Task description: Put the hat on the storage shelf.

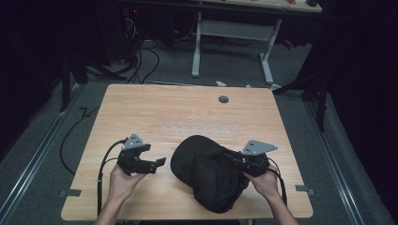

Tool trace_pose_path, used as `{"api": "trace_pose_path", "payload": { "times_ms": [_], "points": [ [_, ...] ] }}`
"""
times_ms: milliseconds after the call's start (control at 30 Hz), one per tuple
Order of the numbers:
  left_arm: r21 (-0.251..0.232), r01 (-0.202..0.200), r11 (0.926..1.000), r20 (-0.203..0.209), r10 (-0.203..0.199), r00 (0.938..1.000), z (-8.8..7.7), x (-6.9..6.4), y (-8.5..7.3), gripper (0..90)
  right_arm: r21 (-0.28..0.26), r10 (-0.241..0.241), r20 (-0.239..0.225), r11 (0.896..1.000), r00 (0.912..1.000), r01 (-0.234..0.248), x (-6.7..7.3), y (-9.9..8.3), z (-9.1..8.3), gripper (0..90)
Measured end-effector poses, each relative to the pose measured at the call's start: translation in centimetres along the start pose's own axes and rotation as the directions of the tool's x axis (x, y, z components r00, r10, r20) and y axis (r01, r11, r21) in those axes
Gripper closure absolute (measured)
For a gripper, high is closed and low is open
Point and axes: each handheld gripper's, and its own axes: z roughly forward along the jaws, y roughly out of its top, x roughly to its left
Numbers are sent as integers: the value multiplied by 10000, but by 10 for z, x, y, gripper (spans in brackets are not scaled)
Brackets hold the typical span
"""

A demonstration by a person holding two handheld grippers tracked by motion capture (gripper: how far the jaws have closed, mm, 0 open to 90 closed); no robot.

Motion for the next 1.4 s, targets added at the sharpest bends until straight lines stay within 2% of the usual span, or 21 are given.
{"api": "trace_pose_path", "payload": {
  "times_ms": [200, 500, 733, 1067, 1233, 1400],
  "points": [
    [435, 4, 9991, 461, -24, 9989, 7, -12, 8, 172, -55, -353, -253, 9994, 9991, 352, 4, 7, 6, 818],
    [856, -355, 9957, 948, 274, 9951, 16, -29, 17, 167, -127, -853, -578, 9963, 9947, 847, 8, 17, 11, 818],
    [1239, -712, 9897, 1233, 558, 9908, 25, -43, 22, 160, -101, -1229, -916, 9924, 9882, 1225, 13, 24, 16, 818],
    [1631, -825, 9832, 1464, 586, 9875, 34, -52, 25, 152, -219, -1551, -1275, 9879, 9796, 1536, 16, 32, 23, 818],
    [1916, -988, 9765, 1565, 690, 9853, 39, -56, 25, 148, -192, -1765, -1462, 9843, 9734, 1756, 19, 35, 26, 817],
    [2237, -1245, 9667, 1646, 885, 9824, 45, -60, 25, 143, -272, -2019, -1591, 9794, 9664, 2002, 20, 40, 26, 817]
  ]
}}
